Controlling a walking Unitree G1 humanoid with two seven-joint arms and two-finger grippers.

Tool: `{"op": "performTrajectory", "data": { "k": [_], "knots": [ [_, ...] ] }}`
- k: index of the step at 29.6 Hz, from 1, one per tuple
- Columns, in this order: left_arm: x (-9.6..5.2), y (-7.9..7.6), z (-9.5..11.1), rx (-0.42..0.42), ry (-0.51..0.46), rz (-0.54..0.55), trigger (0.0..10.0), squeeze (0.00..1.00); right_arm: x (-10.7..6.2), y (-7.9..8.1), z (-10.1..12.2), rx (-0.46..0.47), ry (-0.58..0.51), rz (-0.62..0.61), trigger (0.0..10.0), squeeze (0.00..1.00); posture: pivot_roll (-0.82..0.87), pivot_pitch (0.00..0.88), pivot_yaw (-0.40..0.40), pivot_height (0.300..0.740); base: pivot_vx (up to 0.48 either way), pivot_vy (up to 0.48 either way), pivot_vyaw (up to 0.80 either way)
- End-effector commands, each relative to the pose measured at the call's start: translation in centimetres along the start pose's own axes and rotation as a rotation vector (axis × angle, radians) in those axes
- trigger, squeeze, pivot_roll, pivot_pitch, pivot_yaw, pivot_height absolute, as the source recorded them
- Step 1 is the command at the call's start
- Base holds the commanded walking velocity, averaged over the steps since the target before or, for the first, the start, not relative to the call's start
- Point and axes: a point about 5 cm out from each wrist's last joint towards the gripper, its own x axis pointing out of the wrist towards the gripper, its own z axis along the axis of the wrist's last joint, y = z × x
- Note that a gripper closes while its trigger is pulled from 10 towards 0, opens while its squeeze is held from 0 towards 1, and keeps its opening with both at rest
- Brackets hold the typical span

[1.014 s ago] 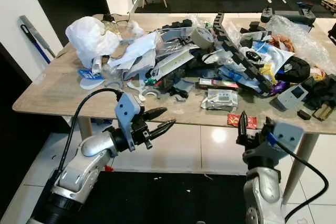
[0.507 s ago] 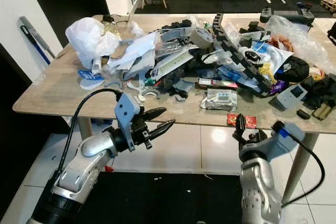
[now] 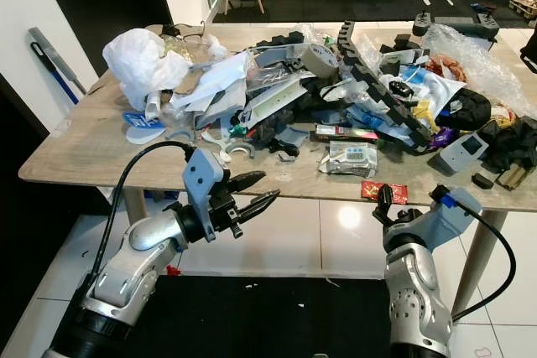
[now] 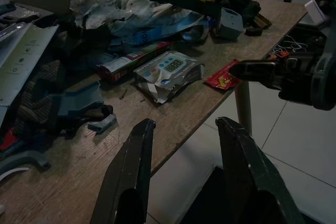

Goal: Picking trash to rubbish bin

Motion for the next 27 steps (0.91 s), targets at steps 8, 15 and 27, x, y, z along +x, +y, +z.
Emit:
{"op": "performTrajectory", "data": {
  "k": [8, 15, 27],
  "knots": [
    [-0.46, 0.10, -0.38, -0.004, 0.022, 0.002, 10.0, 0.00, -0.16, -0.82, -0.42, 0.013, 0.027, -0.053, 3.5, 0.00, -0.06, 0.111, 0.068, 0.740, 0.000, 0.000, 0.00],
    [-0.43, 0.10, -0.43, -0.002, 0.025, 0.006, 10.0, 0.00, -0.03, -0.94, -0.38, 0.000, 0.033, -0.064, 10.0, 0.00, -0.06, 0.113, 0.065, 0.740, 0.000, 0.000, 0.00],
    [-0.39, 0.15, -0.42, 0.001, 0.024, 0.008, 10.0, 0.00, 0.14, -0.84, -0.32, 0.004, 0.033, -0.064, 0.5, 0.00, -0.06, 0.113, 0.065, 0.740, 0.000, 0.000, 0.00]
  ]
}}
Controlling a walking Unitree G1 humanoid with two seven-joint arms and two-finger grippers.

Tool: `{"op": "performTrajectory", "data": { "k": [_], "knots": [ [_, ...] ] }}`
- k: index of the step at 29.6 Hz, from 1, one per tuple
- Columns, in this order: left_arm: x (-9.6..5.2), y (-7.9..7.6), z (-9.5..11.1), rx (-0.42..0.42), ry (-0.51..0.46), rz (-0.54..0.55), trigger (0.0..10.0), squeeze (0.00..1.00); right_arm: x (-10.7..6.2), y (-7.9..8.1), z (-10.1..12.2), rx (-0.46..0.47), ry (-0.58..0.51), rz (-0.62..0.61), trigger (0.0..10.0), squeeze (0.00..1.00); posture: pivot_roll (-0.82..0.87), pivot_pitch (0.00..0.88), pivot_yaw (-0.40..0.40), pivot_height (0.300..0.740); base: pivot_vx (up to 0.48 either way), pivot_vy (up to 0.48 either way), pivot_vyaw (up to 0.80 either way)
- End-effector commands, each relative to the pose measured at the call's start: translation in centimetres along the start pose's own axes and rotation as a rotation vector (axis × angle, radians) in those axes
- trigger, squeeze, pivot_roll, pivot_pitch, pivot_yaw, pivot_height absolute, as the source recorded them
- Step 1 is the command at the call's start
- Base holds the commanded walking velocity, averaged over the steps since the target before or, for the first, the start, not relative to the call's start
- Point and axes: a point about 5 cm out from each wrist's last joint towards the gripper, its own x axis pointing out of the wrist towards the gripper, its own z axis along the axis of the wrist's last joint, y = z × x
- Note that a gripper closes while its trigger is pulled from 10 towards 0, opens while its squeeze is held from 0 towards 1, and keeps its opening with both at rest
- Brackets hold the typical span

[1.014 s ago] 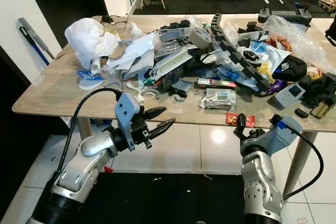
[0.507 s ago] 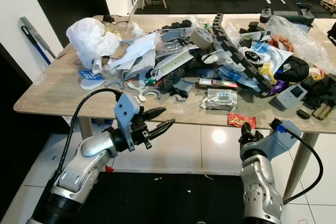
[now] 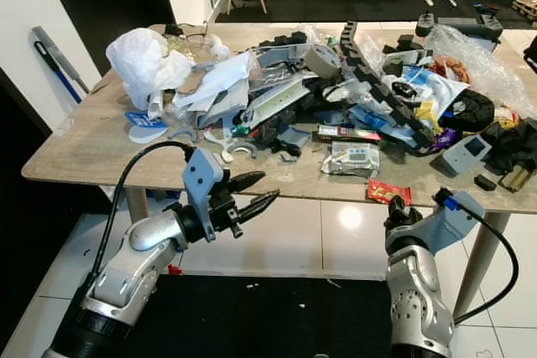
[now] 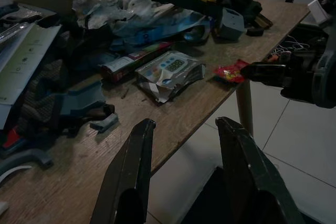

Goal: Picking trash to rubbish bin

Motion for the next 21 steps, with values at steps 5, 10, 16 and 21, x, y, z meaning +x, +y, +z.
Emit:
{"op": "performTrajectory", "data": {
  "k": [5, 10, 16, 21],
  "knots": [
    [-0.4, 0.1, -0.4, 0.000, 0.026, 0.002, 10.0, 0.00, 0.0, -0.7, -0.7, -0.005, 0.037, -0.036, 0.0, 0.00, -0.06, 0.114, 0.065, 0.740, 0.000, 0.000, 0.00],
    [-0.4, 0.1, -0.5, 0.001, 0.028, 0.002, 10.0, 0.00, 0.0, -1.1, -0.7, -0.007, 0.038, -0.055, 0.0, 0.00, -0.06, 0.116, 0.066, 0.740, 0.000, 0.000, 0.00],
    [-0.4, 0.1, -0.4, 0.001, 0.026, 0.004, 10.0, 0.00, -0.1, -0.9, -0.7, 0.000, 0.040, -0.050, 0.0, 0.00, -0.06, 0.118, 0.066, 0.740, 0.000, 0.000, 0.00],
    [-0.4, 0.2, -0.4, -0.002, 0.024, 0.007, 10.0, 0.00, -0.6, 2.1, -0.3, 0.064, 0.013, 0.153, 0.0, 0.00, -0.06, 0.118, 0.067, 0.740, 0.000, 0.000, 0.00]
  ]
}}
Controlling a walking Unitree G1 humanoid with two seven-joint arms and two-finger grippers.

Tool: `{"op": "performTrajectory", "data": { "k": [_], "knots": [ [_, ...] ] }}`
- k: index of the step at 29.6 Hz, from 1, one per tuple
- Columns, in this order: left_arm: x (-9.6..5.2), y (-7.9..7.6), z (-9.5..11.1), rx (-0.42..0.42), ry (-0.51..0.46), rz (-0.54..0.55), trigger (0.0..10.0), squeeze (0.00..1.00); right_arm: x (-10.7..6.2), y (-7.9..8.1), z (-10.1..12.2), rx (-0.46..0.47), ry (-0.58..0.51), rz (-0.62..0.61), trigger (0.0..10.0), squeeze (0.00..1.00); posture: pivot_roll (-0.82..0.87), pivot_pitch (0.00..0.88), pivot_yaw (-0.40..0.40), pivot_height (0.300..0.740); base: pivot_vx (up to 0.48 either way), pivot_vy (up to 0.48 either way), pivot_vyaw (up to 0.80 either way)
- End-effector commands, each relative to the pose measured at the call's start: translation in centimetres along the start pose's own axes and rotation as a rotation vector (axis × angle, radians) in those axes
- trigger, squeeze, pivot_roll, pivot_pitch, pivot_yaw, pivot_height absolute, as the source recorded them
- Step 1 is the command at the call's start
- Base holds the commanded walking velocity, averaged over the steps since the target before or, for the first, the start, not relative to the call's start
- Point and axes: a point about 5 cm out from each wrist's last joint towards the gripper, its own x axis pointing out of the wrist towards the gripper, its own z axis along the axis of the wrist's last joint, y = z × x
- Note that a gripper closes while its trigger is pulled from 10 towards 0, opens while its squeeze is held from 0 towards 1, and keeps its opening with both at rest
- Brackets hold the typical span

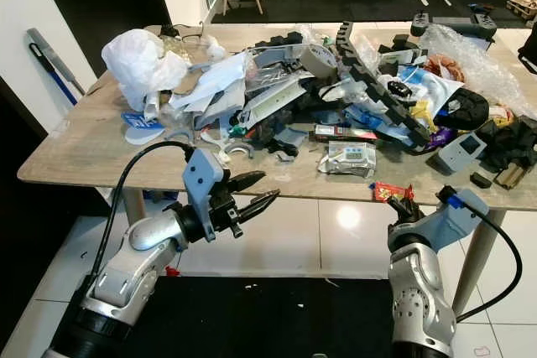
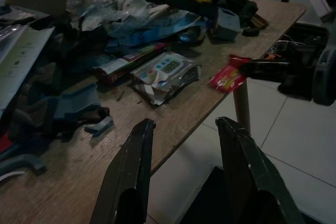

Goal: Picking trash to rubbish bin

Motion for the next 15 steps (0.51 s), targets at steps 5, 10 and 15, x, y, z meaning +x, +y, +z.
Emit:
{"op": "performTrajectory", "data": {
  "k": [5, 10, 15],
  "knots": [
    [-0.5, 0.3, -0.4, -0.008, 0.018, 0.016, 10.0, 0.00, -0.8, 5.3, 0.7, 0.054, -0.013, 0.291, 0.0, 0.00, -0.06, 0.118, 0.069, 0.740, 0.000, 0.000, 0.00],
    [-0.4, 0.6, -0.1, -0.014, 0.000, 0.040, 10.0, 0.00, -0.7, 8.3, 3.4, 0.044, -0.131, 0.380, 0.0, 0.00, -0.06, 0.119, 0.067, 0.740, 0.000, 0.000, 0.00],
    [-0.4, 1.2, 0.3, -0.021, -0.028, 0.091, 10.0, 0.00, -1.0, 10.3, 5.6, -0.154, -0.265, 0.471, 0.0, 0.00, -0.06, 0.115, 0.065, 0.740, 0.000, 0.000, 0.00]
  ]
}}
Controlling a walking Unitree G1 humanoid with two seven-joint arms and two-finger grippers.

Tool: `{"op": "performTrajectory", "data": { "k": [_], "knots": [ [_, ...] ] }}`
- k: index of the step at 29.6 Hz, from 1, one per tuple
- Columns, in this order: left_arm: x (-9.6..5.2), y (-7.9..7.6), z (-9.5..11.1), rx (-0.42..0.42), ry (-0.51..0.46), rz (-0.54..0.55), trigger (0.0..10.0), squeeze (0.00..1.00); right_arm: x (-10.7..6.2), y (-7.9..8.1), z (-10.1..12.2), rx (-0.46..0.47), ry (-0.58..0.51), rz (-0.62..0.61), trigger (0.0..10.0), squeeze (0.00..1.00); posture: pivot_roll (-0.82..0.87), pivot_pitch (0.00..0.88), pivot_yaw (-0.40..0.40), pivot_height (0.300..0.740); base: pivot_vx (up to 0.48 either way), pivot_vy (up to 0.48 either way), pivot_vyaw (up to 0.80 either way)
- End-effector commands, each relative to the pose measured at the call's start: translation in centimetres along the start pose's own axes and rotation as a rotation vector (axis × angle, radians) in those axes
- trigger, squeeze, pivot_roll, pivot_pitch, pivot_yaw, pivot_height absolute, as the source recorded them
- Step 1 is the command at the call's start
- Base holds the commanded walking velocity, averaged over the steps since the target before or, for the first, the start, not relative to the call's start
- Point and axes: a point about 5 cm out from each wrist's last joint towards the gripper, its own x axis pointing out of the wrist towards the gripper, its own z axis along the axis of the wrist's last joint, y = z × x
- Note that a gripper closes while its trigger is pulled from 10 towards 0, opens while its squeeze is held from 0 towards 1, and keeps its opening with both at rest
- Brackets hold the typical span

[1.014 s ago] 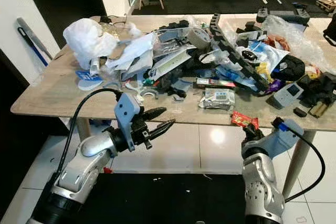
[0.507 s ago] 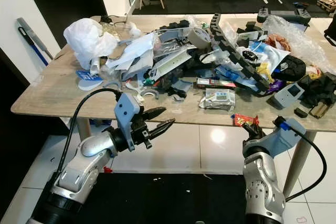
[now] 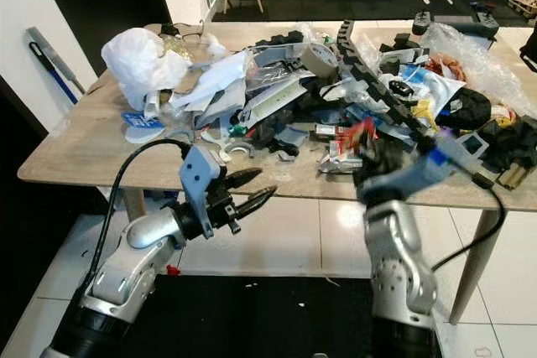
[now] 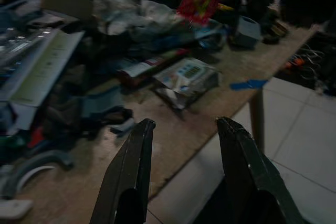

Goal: Picking trash to rubbish bin

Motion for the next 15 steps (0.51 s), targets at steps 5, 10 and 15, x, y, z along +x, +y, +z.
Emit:
{"op": "performTrajectory", "data": {
  "k": [5, 10, 15],
  "knots": [
    [-0.5, 1.9, 0.0, -0.003, -0.010, 0.192, 10.0, 0.00, 0.3, 1.9, 1.4, -0.316, -0.080, 0.083, 0.0, 0.00, -0.06, 0.103, 0.062, 0.740, 0.000, 0.000, 0.00],
    [-1.7, 5.2, 0.2, 0.065, 0.039, 0.565, 10.0, 0.00, 0.3, 1.0, 0.7, -0.554, -0.065, 0.021, 10.0, 0.00, -0.06, 0.095, 0.069, 0.740, 0.000, 0.000, 0.00],
    [-3.4, 6.0, 0.2, 0.095, 0.061, 0.703, 10.0, 0.00, -0.2, 0.7, -0.4, -0.690, -0.041, 0.042, 10.0, 0.00, -0.06, 0.079, 0.057, 0.740, 0.000, 0.000, 0.00]
  ]
}}
